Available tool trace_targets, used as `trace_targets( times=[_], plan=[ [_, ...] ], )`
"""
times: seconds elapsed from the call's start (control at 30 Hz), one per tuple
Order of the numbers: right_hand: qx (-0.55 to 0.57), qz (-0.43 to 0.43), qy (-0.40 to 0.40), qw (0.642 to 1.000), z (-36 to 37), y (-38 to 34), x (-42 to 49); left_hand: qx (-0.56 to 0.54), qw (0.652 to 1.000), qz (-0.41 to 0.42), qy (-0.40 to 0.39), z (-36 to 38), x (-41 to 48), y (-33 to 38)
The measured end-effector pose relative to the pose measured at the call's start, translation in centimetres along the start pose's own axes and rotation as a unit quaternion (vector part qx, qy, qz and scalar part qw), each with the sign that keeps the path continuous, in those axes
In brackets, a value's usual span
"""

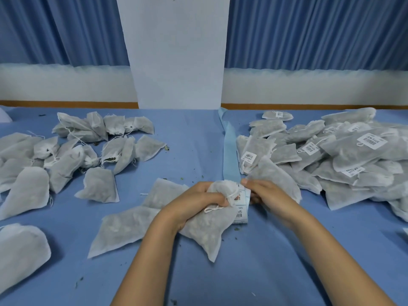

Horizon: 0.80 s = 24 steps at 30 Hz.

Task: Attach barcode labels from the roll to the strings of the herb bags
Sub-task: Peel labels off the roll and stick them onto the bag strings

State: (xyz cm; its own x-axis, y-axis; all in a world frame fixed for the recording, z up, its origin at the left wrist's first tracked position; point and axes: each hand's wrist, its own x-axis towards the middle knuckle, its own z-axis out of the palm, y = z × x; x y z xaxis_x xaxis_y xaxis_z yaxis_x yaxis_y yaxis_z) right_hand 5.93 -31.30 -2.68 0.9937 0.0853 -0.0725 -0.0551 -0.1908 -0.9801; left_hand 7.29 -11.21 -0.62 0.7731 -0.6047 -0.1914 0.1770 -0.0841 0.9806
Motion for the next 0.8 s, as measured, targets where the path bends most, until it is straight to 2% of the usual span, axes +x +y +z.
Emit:
trace_targets(
  times=[0.2,0.27,0.33,0.4,0.43,0.5,0.53,0.57,0.63,0.7,0.8],
  plan=[
    [0.084,-0.024,0.061,0.994,-0.3,0.1,0.4,0.026,0.999,0.015,0.014,-0.7,-0.4,-0.2],
    [0.103,-0.029,0.069,0.992,-0.3,0.3,0.6,0.045,0.995,0.039,0.075,-1.9,-0.6,-0.2],
    [0.123,-0.037,0.086,0.988,-0.2,0.3,0.8,0.025,0.977,0.090,0.192,-2.9,-0.1,-0.3],
    [0.121,-0.038,0.103,0.987,0.0,0.4,1.0,0.061,0.926,0.179,0.327,-2.9,0.6,-0.3],
    [0.110,-0.037,0.113,0.987,0.2,0.5,1.1,0.137,0.881,0.240,0.385,-2.5,0.9,-0.2],
    [0.079,-0.047,0.143,0.986,0.6,0.6,1.2,0.305,0.781,0.335,0.430,-1.7,1.5,-0.4],
    [0.048,-0.064,0.163,0.983,0.8,0.6,1.3,0.368,0.745,0.361,0.422,-1.3,1.8,-0.5],
    [0.007,-0.086,0.184,0.979,0.9,0.5,1.3,0.409,0.731,0.377,0.396,-1.0,2.0,-0.7],
    [-0.058,-0.127,0.205,0.969,1.4,0.3,1.2,0.465,0.726,0.393,0.320,-0.1,2.5,-1.0],
    [-0.076,-0.149,0.212,0.963,1.6,0.3,1.1,0.500,0.736,0.384,0.246,0.4,2.9,-1.2],
    [-0.076,-0.159,0.228,0.958,1.8,0.3,1.0,0.474,0.781,0.351,0.206,0.4,3.0,-1.6]
  ],
)
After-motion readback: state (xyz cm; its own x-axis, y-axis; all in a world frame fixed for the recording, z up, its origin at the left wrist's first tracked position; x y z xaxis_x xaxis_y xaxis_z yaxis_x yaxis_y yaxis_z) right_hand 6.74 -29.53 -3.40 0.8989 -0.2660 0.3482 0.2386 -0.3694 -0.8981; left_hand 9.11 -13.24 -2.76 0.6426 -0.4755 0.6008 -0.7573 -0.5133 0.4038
